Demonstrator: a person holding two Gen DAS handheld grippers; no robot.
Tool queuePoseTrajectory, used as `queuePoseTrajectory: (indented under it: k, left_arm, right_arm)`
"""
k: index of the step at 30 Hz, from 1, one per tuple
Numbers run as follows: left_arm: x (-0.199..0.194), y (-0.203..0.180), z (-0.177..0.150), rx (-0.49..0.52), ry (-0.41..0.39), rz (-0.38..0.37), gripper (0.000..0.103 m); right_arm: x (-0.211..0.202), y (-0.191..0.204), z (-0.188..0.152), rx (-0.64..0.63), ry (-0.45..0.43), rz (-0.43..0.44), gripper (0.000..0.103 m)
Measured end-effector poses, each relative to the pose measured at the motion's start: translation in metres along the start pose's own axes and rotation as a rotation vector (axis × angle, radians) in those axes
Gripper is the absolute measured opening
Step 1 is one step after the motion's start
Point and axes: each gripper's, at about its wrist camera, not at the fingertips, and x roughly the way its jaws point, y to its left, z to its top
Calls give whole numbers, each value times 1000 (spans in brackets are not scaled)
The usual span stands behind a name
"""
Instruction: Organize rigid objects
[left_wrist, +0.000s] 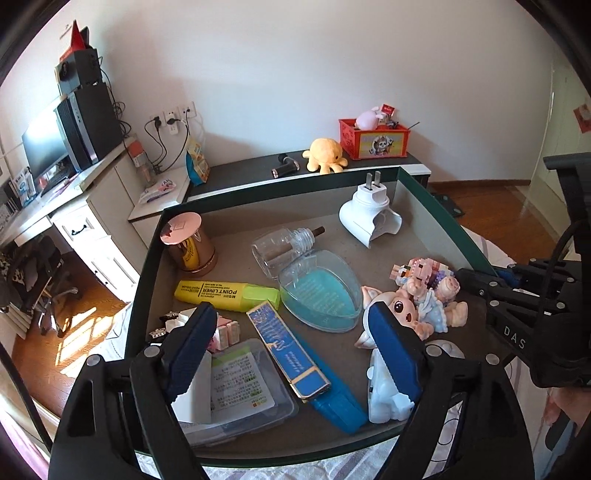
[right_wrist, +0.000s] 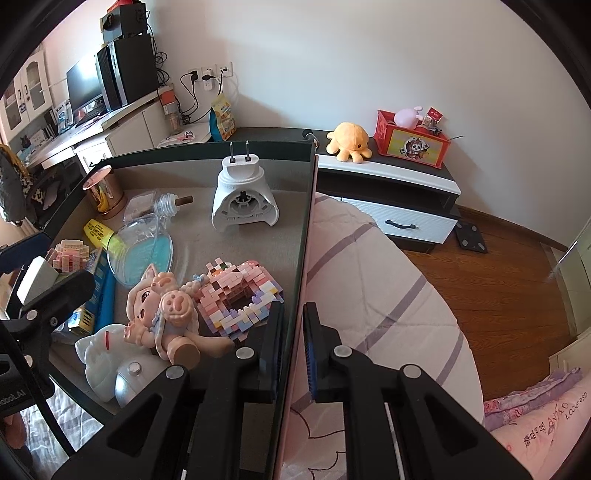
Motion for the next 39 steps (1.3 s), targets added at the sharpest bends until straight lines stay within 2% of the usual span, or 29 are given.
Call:
queuePoseTrajectory:
  k: [4, 8, 9, 10, 14, 15, 16, 18, 28, 35, 39]
  left_arm:
    - [-7, 4, -1, -5, -5, 5, 98]
    - [-20, 7, -2, -8, -18, 22, 99]
    - [-24, 9, -3, -9, -22, 22, 100]
    - [-29, 11, -3, -12, -27, 22, 102]
    - [-43, 18, -6, -29, -38, 28, 103]
    - [-46, 19, -8, -33, -38, 24, 103]
    - [-49, 21, -9, -38, -36, 23, 103]
    - [-57, 24, -12, -50, -34, 31, 103]
    - [-124, 39, -37, -98, -95, 1, 103]
    - [-194, 43, -66, -126, -195, -4, 103]
    - [-242, 43, -85, -136, -281, 12, 103]
  right_arm:
    - [-1, -2, 0, 12, 4, 12, 11]
    - [-17, -1, -4, 26, -37, 11, 12]
    - [-24, 0, -5, 30, -54, 14, 19]
    - [-31, 2, -6, 34, -67, 11, 34]
    - [-61, 14, -7, 5, -130, 11, 72]
    - [-67, 17, -7, 10, -140, 2, 90]
    - [-74, 20, -7, 9, -149, -7, 97]
    - [-86, 27, -10, -9, -171, -26, 103]
    - [-158, 61, -35, -53, -250, -21, 103]
    - [-221, 84, -69, -64, -331, 4, 103]
    - [-261, 97, -93, -67, -398, 15, 103]
